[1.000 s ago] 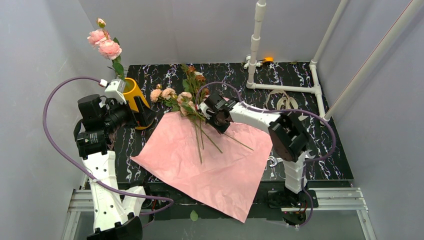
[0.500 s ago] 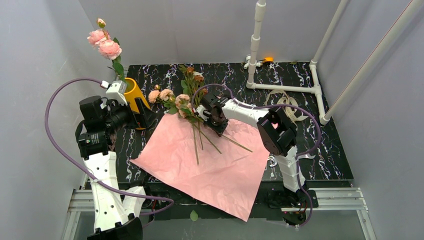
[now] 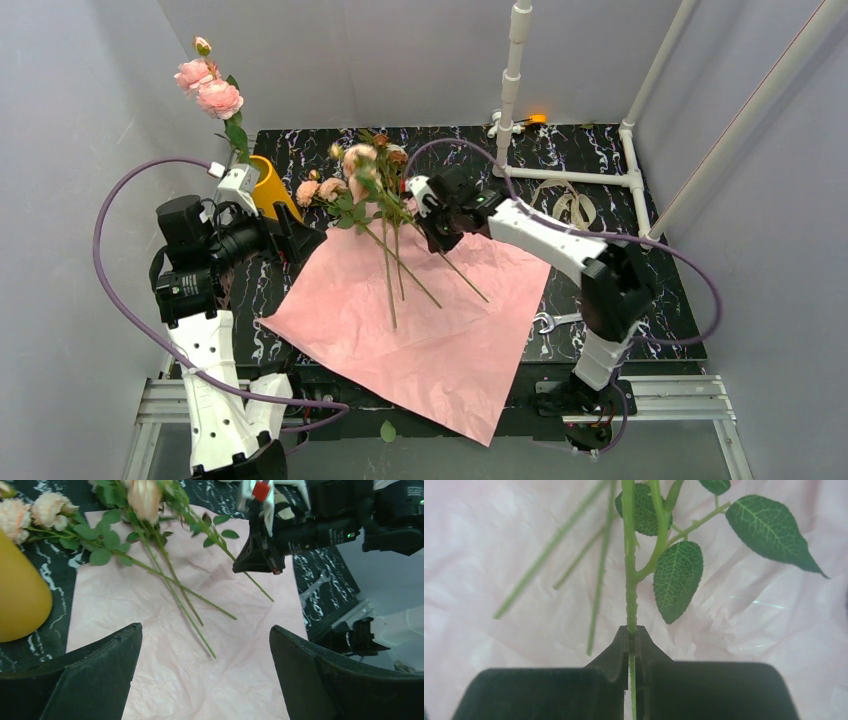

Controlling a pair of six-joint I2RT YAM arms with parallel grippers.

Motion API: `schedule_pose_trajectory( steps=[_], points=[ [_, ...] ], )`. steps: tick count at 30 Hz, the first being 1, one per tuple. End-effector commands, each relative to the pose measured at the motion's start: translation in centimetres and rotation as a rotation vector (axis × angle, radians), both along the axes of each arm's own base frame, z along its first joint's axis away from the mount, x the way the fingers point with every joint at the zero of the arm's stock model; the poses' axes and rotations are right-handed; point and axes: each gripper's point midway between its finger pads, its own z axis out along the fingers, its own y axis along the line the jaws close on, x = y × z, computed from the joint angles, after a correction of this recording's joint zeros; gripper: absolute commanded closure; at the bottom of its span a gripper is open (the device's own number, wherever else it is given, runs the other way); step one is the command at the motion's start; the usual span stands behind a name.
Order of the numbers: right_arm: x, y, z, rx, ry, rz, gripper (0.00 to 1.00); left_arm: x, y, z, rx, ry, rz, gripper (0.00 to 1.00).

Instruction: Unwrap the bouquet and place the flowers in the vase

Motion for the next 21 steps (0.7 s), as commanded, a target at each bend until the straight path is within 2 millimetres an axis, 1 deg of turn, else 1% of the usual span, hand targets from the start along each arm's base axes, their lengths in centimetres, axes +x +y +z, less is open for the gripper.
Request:
schedule_pose_trajectory(
  steps=[1, 4, 6, 8, 10, 14, 16, 21],
  points=[
    [1.2, 2.9, 8.7, 0.326, -0.139, -0.05, 0.99, -1.9, -2.6, 2.9, -0.09, -0.071, -0.155, 0.02],
    [1.2, 2.6, 11.1, 0.416, -0.163, -0.07, 0.99, -2.0, -3.0, 3.6, -0.12, -0.088, -0.176, 0.02],
    [0.7, 2.6, 12.9, 0.509, -0.173, -0.068, 0.99, -1.9, -3.2, 4.2, -0.134, -0.105, -0.185, 0.02],
    [-0.2, 2.9, 14.8, 0.591, -0.178, -0.037, 0.99, -1.6, -3.4, 4.8, -0.154, -0.117, -0.189, 0.02],
    [-1.4, 3.5, 16.1, 0.652, -0.144, 0.004, 0.99, -1.1, -3.5, 5.3, -0.175, -0.135, -0.189, 0.03],
    [-3.6, 4.6, 18.0, 0.751, -0.059, 0.087, 0.99, 0.4, -4.3, 6.4, -0.217, -0.179, -0.195, 0.06],
    [-4.5, 5.0, 18.5, 0.786, -0.018, 0.119, 0.99, 0.9, -5.4, 6.5, -0.214, -0.189, -0.217, 0.06],
    [-6.3, 5.7, 19.5, 0.863, 0.074, 0.188, 0.99, 1.5, -9.4, 5.8, -0.186, -0.185, -0.312, 0.1]
  ],
)
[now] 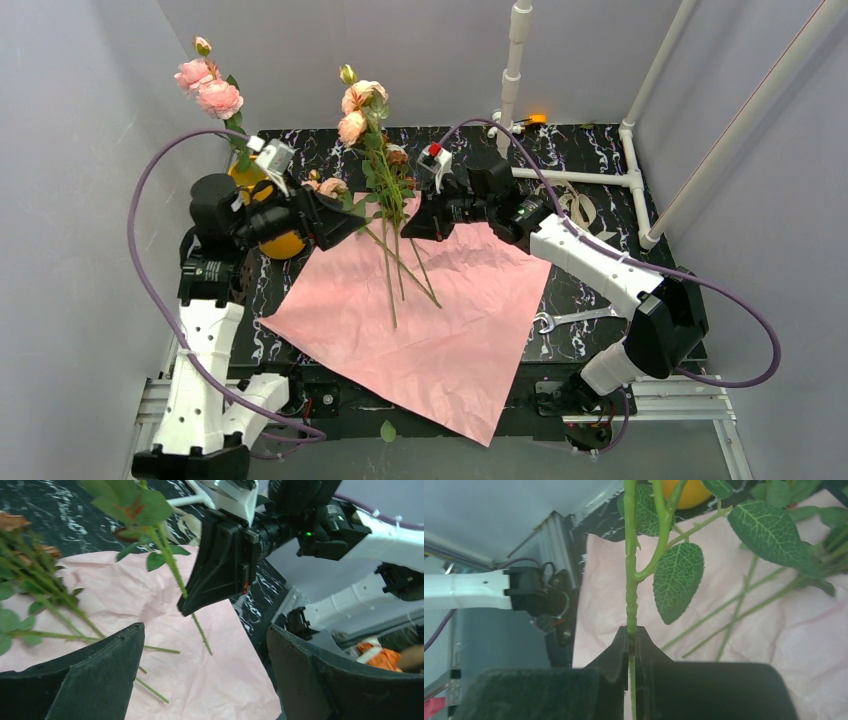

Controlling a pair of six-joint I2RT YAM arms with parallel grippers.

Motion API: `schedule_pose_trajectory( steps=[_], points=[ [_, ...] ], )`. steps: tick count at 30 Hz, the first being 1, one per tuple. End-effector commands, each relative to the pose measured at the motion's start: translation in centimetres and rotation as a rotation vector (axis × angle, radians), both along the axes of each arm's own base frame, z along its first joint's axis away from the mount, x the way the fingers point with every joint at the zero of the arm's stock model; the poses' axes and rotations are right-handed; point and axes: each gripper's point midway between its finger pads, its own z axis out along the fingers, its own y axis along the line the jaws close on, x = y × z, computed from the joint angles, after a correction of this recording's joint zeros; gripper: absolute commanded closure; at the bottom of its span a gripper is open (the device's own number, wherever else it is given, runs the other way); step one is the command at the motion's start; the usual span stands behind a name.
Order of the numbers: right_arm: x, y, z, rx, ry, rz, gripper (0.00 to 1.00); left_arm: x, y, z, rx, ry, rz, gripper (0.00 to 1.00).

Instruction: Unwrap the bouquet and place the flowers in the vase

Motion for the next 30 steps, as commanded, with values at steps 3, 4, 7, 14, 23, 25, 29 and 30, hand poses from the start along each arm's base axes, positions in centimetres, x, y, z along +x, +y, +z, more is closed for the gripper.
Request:
schedule_pose_trajectory(
  steps=[3, 4, 7, 14, 23, 25, 29, 30],
  points=[
    [-3.4, 1.2, 4.9, 0.194, 0.009, 0.171, 0.99, 2.4, -3.7, 0.2, 0.028, -0.05, -0.033, 0.16],
    [-3.8, 1.3, 5.2, 0.202, 0.009, 0.183, 0.99, 3.1, -4.1, 0.0, 0.032, -0.039, -0.03, 0.18],
    [-4.7, 1.5, 5.6, 0.211, 0.008, 0.218, 0.99, 4.4, -4.7, -0.4, 0.025, -0.009, -0.028, 0.23],
    [-6.6, 2.0, 5.0, 0.201, 0.019, 0.282, 0.99, 5.8, -5.9, -0.5, 0.013, 0.008, -0.04, 0.43],
    [-6.4, 1.7, 4.2, 0.173, 0.006, 0.256, 0.98, 4.4, -5.6, 0.9, 0.002, -0.029, -0.044, 0.99],
    [-6.3, 1.4, 4.1, 0.163, -0.001, 0.239, 0.78, 4.0, -5.0, 0.9, 0.023, -0.044, -0.022, 1.0],
    [-5.5, -0.7, 3.0, 0.096, -0.078, 0.168, 0.02, 1.3, -1.8, 1.8, 0.119, -0.124, 0.075, 1.0],
    [-5.3, -1.3, 2.7, 0.077, -0.101, 0.151, 0.02, 0.5, -1.0, 2.0, 0.147, -0.139, 0.1, 1.0]
  ],
)
